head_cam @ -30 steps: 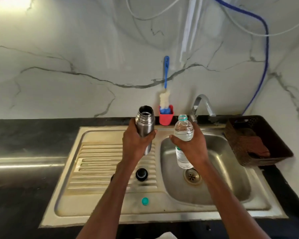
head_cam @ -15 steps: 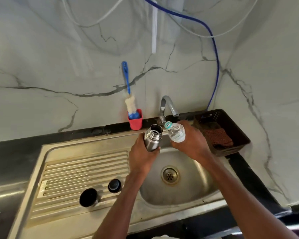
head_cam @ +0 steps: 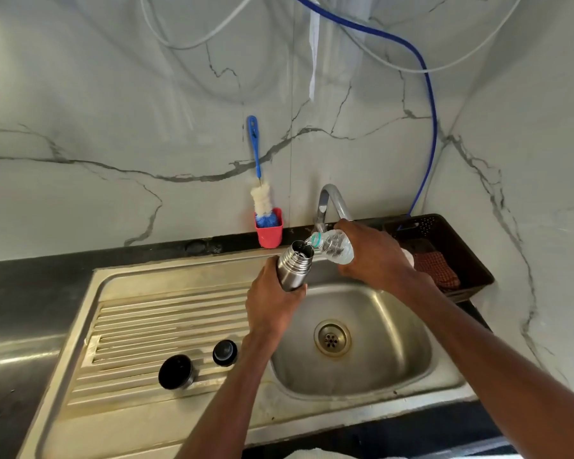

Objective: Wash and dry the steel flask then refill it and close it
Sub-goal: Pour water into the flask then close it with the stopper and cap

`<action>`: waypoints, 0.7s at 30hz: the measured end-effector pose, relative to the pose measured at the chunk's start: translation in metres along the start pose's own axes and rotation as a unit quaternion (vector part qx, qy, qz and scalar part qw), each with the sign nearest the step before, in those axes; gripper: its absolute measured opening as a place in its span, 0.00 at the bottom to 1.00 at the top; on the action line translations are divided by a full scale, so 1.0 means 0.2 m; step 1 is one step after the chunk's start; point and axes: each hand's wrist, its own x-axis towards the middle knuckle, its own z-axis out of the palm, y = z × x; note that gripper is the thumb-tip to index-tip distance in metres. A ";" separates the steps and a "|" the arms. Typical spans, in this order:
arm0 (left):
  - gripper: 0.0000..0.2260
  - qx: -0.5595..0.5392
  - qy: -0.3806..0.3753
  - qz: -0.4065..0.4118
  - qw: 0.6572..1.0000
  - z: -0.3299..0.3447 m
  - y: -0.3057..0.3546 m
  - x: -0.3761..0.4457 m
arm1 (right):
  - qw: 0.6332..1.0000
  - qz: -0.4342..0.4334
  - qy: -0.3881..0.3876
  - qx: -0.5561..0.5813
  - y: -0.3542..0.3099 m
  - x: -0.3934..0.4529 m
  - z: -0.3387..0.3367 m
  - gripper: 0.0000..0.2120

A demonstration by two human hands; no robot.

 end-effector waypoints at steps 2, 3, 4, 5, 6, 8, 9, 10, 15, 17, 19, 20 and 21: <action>0.23 0.004 0.000 0.001 1.000 0.00 0.00 0.00 | 1.000 -0.015 0.006 -0.019 0.00 0.01 0.00 0.28; 0.23 0.006 0.000 0.001 1.000 -0.01 0.00 0.00 | 0.999 -0.021 0.008 -0.025 0.00 0.02 0.00 0.28; 0.24 0.007 -0.001 0.000 1.000 -0.01 -0.01 0.01 | 0.999 -0.025 0.010 -0.028 0.00 0.03 0.00 0.29; 0.24 0.007 -0.001 -0.001 1.000 -0.01 -0.01 0.01 | 0.999 -0.028 0.013 -0.029 0.00 0.03 -0.01 0.29; 0.24 0.007 -0.001 -0.001 1.000 -0.01 -0.01 0.01 | 0.999 -0.031 0.017 -0.029 0.01 0.04 -0.01 0.31; 0.24 0.009 0.002 -0.002 1.000 -0.02 -0.01 0.02 | 0.999 -0.035 0.026 -0.029 0.02 0.04 -0.02 0.32; 0.24 0.009 0.002 -0.002 1.000 -0.02 -0.01 0.02 | 0.999 -0.036 0.029 -0.029 0.02 0.05 -0.03 0.32; 0.24 0.008 0.003 -0.002 1.000 -0.02 -0.02 0.02 | 0.998 -0.038 0.031 -0.030 0.02 0.05 -0.03 0.31; 0.25 0.001 0.002 -0.010 1.000 -0.02 -0.03 0.00 | 0.997 -0.055 0.037 -0.040 0.04 0.06 -0.05 0.30; 0.26 -0.007 -0.001 -0.016 1.000 -0.01 -0.03 0.00 | 0.996 -0.059 0.040 -0.049 0.05 0.06 -0.05 0.31; 0.26 -0.012 -0.004 -0.017 1.000 -0.01 -0.03 0.00 | 0.995 -0.064 0.044 -0.056 0.05 0.06 -0.05 0.31; 0.26 -0.012 -0.004 -0.016 1.000 -0.01 -0.03 0.00 | 0.995 -0.065 0.046 -0.057 0.05 0.06 -0.05 0.30; 0.26 -0.013 -0.003 -0.015 1.000 -0.01 -0.03 0.00 | 0.995 -0.065 0.046 -0.059 0.05 0.06 -0.05 0.30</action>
